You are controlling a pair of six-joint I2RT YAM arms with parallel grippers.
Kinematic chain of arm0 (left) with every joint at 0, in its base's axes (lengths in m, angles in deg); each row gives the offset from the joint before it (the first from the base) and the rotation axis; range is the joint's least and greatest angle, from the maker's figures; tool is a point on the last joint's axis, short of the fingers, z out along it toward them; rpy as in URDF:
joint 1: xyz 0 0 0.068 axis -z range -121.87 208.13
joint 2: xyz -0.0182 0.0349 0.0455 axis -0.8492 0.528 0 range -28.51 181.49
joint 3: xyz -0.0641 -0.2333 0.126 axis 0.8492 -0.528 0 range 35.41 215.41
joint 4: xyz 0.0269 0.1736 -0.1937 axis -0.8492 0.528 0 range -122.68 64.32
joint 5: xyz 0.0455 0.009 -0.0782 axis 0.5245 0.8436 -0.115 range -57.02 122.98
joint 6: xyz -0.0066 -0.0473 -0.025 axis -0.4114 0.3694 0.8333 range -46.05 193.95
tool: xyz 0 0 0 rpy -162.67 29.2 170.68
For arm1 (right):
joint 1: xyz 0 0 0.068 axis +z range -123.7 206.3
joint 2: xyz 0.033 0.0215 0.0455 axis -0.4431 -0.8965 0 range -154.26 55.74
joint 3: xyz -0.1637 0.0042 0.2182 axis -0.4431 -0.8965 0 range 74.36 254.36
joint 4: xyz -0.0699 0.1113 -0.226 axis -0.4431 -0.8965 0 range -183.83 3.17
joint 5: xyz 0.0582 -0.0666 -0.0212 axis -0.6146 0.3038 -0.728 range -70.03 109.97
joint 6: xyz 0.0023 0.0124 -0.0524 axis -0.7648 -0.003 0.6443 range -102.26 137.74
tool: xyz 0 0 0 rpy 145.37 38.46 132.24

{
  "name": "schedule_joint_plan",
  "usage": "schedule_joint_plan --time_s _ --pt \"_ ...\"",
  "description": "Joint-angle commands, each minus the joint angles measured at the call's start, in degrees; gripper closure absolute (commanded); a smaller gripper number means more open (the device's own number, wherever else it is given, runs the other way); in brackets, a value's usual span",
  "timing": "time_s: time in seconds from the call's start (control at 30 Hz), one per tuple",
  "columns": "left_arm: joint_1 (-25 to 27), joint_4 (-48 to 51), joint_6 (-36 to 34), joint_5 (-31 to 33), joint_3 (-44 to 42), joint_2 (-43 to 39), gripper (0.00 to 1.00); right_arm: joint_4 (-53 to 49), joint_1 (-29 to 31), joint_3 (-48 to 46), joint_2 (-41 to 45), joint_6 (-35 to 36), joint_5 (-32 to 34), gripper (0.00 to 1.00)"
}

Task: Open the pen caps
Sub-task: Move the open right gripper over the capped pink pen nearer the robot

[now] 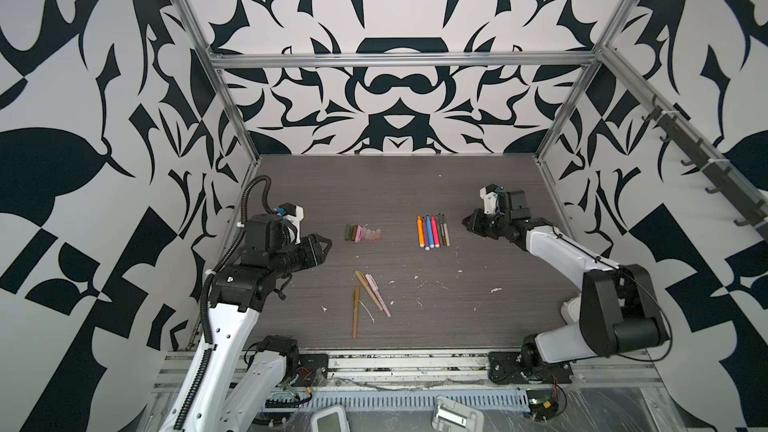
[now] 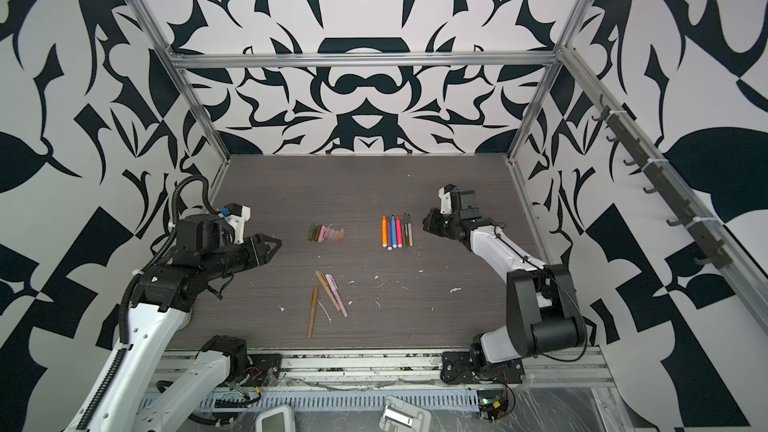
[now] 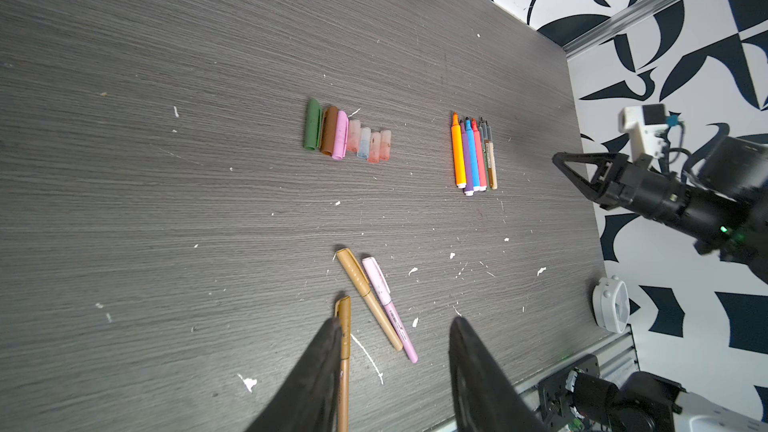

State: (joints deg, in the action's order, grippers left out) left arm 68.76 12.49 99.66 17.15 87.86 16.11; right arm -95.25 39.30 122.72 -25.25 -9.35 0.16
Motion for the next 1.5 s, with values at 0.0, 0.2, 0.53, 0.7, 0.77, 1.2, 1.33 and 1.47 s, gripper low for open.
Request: schedule_joint_plan --time_s 0.0,0.2,0.53,0.7,0.77,1.2,1.33,1.47 --pt "0.0 0.2 0.0 -0.5 -0.7 -0.4 0.55 -5.5 11.6 -1.2 2.9 2.3 8.7 1.0" --pt "-0.1 0.2 0.1 0.2 -0.7 -1.2 0.55 -7.6 34.2 -0.2 2.6 1.8 21.6 0.98" --pt "-0.1 0.3 0.4 1.5 -0.7 -2.0 0.55 -9.3 55.0 3.8 -8.4 -2.4 32.6 0.82" --pt "0.0 0.3 0.4 1.6 -0.8 -1.9 0.55 -8.9 57.7 6.2 -12.2 -2.9 32.8 0.79" --pt "-0.1 0.3 0.4 1.5 -0.7 -1.8 0.55 -8.8 58.0 7.0 -13.2 -2.8 32.5 0.78" --pt "0.0 0.3 0.5 1.4 -0.8 -1.9 0.55 -9.1 59.1 9.8 -15.8 -1.8 31.5 0.7" --pt "0.0 0.3 0.5 1.4 -0.9 -2.0 0.55 -9.1 59.2 10.2 -16.5 -2.0 31.5 0.7" --pt "0.0 0.3 0.6 1.4 -0.9 -2.1 0.55 -9.3 59.4 10.3 -17.1 -2.2 31.4 0.71"
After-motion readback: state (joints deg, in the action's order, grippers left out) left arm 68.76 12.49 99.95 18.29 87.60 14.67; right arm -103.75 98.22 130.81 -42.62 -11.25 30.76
